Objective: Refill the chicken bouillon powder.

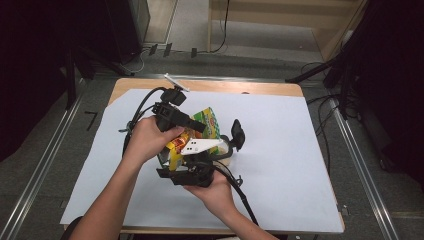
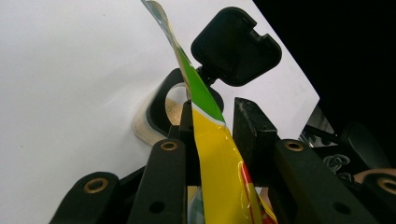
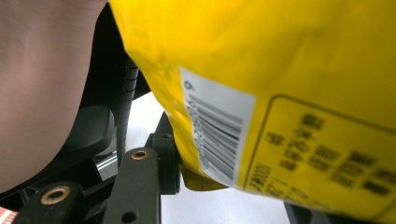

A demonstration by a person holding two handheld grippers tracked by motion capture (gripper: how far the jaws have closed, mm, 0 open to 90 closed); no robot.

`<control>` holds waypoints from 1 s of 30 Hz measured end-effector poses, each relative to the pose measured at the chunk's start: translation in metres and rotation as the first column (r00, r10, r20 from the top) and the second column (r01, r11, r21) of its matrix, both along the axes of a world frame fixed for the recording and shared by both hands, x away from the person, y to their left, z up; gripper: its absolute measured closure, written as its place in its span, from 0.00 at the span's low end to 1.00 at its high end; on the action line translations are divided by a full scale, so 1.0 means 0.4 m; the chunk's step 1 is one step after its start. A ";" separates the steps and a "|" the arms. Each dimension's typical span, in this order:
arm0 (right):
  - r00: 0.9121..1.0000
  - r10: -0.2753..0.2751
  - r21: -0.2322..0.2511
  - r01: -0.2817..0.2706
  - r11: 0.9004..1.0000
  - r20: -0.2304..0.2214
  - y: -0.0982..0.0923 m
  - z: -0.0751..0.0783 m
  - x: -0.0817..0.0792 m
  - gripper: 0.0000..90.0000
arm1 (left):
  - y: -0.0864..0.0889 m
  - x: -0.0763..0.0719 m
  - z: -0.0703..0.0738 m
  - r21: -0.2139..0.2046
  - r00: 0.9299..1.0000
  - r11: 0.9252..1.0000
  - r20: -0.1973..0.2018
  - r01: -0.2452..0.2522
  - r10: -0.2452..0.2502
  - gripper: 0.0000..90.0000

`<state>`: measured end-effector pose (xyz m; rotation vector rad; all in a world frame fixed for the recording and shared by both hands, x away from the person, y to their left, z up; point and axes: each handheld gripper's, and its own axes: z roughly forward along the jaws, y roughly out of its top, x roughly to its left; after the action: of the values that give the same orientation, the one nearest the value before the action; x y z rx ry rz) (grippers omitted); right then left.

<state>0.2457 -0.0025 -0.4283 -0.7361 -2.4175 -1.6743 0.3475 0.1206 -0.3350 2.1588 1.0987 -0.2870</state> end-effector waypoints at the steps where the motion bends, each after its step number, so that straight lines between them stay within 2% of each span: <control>1: 1.000 0.000 0.000 0.000 1.000 0.000 0.000 0.000 0.000 0.68 | 0.000 0.000 0.000 -0.001 1.000 1.000 -0.001 -0.001 0.001 0.83; 30: 1.000 -0.006 -0.010 0.006 1.000 0.026 0.000 0.003 -0.005 0.67 | 0.004 0.002 0.000 -0.010 1.000 1.000 -0.008 -0.003 0.003 0.82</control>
<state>0.2437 -0.0023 -0.4269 -0.7286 -2.4454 -1.6854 0.3481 0.1221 -0.3349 2.1489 1.1029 -0.2993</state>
